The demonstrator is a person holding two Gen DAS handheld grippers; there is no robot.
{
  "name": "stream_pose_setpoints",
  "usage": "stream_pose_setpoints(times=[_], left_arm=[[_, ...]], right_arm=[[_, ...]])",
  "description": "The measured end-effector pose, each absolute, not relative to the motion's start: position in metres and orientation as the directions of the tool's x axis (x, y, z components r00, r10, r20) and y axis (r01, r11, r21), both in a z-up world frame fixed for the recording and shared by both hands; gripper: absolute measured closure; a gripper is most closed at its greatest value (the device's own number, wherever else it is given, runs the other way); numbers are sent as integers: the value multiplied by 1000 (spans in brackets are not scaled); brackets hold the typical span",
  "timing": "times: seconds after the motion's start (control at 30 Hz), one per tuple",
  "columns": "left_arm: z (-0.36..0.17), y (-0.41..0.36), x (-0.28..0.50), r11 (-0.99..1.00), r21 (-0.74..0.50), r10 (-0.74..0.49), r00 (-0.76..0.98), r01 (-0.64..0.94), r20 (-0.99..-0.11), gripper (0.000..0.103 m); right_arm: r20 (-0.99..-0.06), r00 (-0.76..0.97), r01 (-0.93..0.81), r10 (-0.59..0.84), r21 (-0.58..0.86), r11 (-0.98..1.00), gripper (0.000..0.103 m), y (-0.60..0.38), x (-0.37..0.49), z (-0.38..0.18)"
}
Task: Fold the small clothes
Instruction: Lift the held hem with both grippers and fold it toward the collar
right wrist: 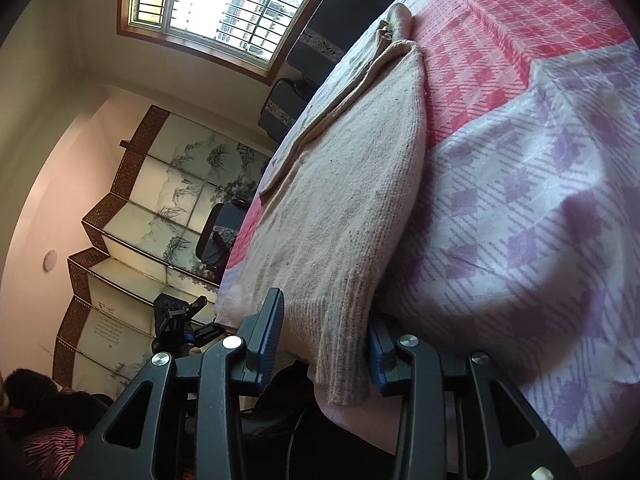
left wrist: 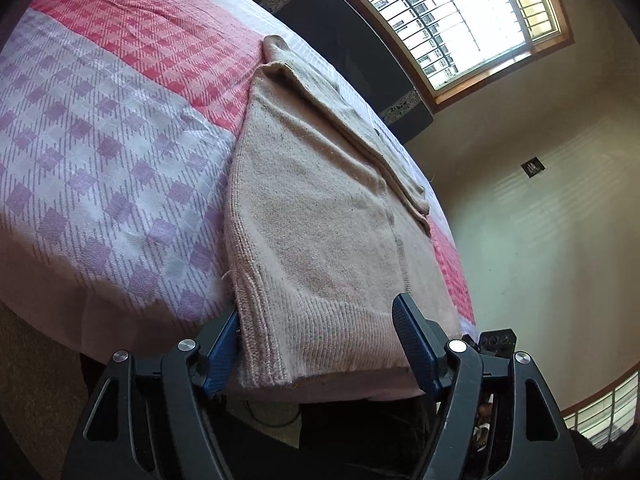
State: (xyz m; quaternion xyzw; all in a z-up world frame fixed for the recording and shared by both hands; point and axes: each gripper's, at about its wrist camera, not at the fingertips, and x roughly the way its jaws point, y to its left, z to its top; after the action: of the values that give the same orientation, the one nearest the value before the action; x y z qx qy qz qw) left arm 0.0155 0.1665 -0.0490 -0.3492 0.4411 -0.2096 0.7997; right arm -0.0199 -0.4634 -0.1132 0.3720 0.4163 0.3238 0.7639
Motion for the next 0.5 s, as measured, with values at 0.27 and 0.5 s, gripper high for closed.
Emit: stream_pose_setpoints(times=[0.27,0.5], left_arm=[[-51,172,15,696,-718,-583,567,-22,-582,97],[-20,184,16,639,-769,-598,645,24,-477,97]], right_arm=[[-443,443,-173,779,811,559,93,-454,-20,-104],[-209,502,-221,839,907,358,94,-468,-15,-71]])
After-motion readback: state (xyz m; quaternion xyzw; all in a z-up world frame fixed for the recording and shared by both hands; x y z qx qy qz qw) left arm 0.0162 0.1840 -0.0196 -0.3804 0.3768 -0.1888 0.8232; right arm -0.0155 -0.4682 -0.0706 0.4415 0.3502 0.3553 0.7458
